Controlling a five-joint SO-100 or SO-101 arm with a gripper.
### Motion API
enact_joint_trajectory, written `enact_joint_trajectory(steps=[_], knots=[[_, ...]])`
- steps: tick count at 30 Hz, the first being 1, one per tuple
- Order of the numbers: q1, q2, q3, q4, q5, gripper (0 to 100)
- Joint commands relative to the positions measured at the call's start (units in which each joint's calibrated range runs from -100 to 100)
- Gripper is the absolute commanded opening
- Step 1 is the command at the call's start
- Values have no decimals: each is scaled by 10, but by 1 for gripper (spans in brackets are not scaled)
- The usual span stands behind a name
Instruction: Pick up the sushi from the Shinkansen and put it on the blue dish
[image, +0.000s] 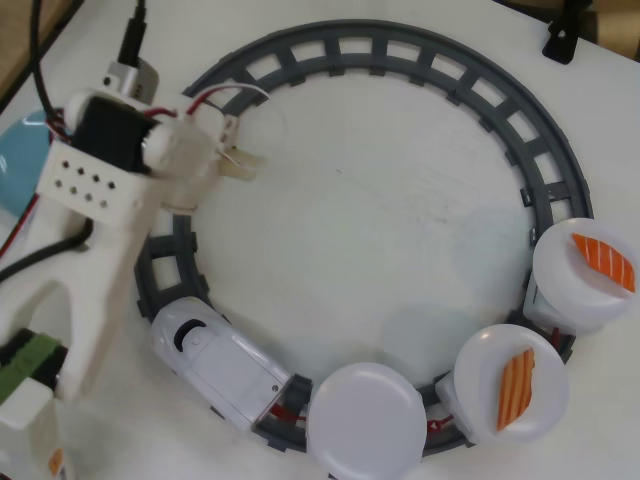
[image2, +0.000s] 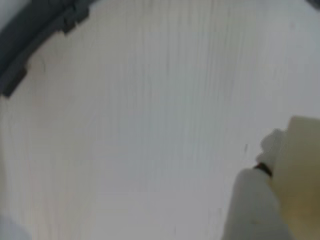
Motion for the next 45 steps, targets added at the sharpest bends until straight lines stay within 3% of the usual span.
enact_joint_trajectory(steps=[1,32,45], knots=[[-49,13,-15,-19,-9,8],[-319,143,-16,-169,-10,10],[-347,193,-27,-171,-10,10]])
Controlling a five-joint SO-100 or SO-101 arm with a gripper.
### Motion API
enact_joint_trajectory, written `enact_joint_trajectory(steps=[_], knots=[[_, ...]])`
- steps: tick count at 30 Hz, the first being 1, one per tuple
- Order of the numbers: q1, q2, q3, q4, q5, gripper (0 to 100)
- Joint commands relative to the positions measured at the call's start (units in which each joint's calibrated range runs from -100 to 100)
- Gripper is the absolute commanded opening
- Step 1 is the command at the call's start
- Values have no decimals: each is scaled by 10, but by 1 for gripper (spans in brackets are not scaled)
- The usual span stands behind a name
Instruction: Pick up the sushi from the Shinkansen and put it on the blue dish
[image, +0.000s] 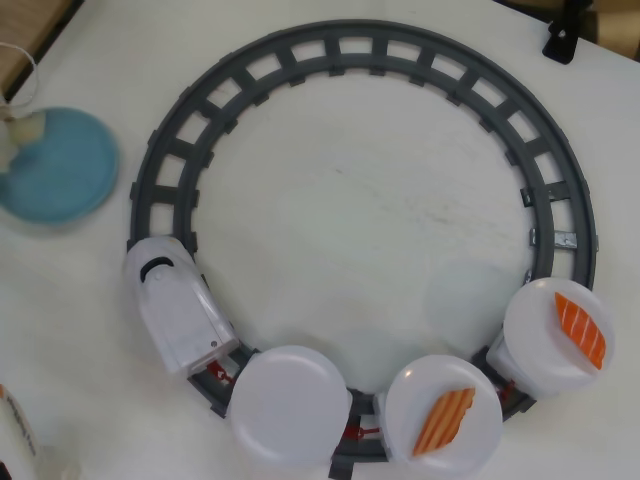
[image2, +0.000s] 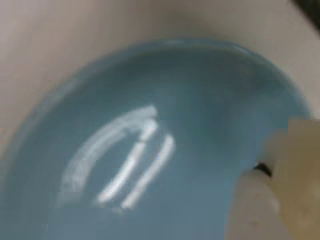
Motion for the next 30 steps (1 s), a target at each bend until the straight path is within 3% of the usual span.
enact_joint_trajectory(steps=[1,18,30], knots=[[-1,11,-36,-7,2,10],[2,41,-70,1,2,15],[6,41,-134,70,3,15]])
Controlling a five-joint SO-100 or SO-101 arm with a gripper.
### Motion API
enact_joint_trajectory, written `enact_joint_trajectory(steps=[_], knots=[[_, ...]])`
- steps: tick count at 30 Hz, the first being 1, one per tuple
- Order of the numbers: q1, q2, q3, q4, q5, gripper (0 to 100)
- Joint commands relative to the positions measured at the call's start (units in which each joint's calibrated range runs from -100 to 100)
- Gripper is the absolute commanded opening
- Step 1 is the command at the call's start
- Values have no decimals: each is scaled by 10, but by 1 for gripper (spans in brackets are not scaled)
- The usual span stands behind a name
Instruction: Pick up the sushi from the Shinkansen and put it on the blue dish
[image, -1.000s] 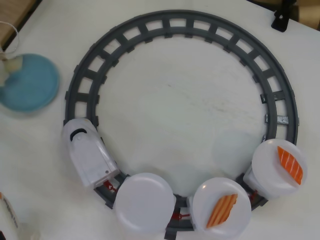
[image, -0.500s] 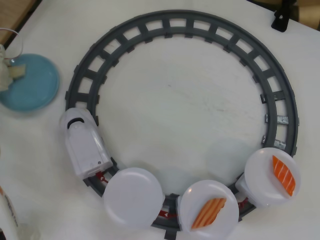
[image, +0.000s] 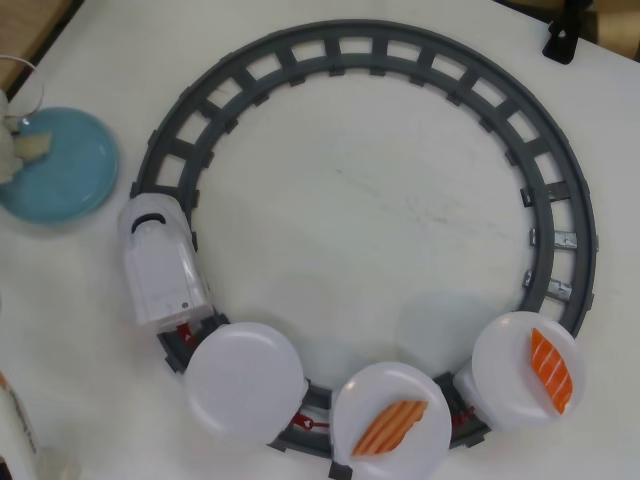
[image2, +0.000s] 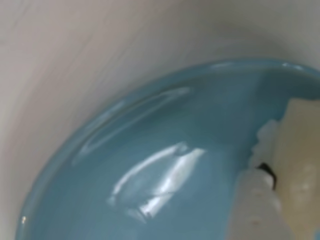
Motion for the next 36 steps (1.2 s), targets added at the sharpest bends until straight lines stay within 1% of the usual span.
enact_joint_trajectory(steps=[1,5,10,18,21,23,27,30,36], knots=[[9,-14,-52,12,3,15],[8,-15,-65,14,3,15],[8,-15,-132,74,3,23],[8,-15,-295,195,9,23],[17,-18,-348,197,8,23],[24,-32,-348,197,6,23],[26,-85,-280,197,4,23],[23,-158,-198,197,-15,23],[0,-364,54,197,-20,23]])
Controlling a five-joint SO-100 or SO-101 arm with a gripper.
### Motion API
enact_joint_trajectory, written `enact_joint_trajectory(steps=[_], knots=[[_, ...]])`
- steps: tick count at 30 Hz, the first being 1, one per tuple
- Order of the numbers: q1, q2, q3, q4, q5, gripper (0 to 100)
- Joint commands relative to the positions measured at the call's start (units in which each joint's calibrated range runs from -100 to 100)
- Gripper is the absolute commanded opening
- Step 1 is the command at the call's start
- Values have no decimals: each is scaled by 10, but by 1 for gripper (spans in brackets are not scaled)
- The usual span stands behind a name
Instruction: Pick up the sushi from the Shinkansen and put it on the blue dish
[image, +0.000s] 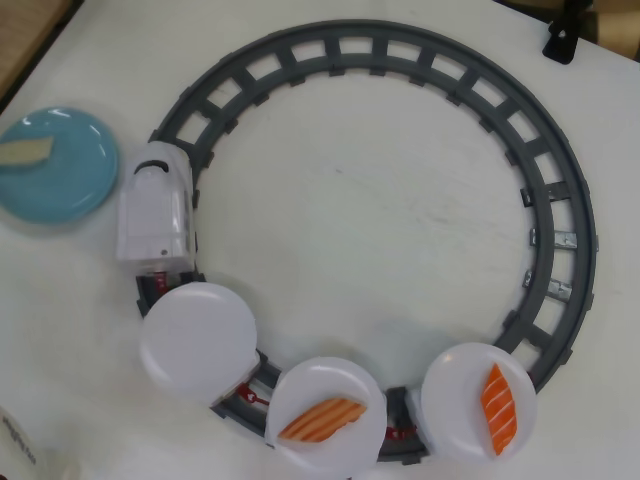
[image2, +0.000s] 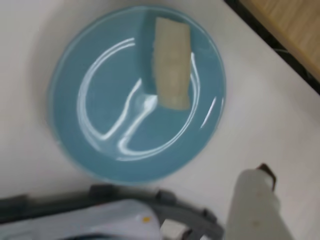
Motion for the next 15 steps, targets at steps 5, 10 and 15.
enact_joint_trajectory(steps=[5,10,15], knots=[[-26,-308,346,-18,-5,23],[-28,-483,641,-140,-5,23],[-29,-668,975,-317,-5,23]])
